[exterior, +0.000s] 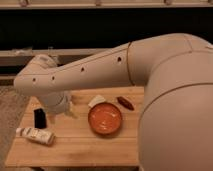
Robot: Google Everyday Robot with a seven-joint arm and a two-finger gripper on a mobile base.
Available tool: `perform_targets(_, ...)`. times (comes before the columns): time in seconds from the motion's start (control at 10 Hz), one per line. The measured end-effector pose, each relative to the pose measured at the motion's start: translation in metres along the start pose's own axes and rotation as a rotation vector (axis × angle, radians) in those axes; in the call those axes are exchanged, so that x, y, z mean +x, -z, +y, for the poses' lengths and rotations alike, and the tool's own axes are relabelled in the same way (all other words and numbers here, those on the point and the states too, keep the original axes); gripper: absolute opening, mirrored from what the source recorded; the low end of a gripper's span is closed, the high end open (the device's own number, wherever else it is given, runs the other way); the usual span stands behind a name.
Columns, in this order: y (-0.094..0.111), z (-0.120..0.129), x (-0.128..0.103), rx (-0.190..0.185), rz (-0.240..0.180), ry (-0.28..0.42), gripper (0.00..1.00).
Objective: Move the arm in a circular motion
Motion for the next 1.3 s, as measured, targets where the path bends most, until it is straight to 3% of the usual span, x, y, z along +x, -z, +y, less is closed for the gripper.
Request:
perform_targets(0.4, 0.0, -0.021, 0.012, -0.004, -0.007, -0.016, 0.65)
perform_targets(1.3, -0.004, -0.023, 0.016, -0.008, -0.023, -0.022, 0.65)
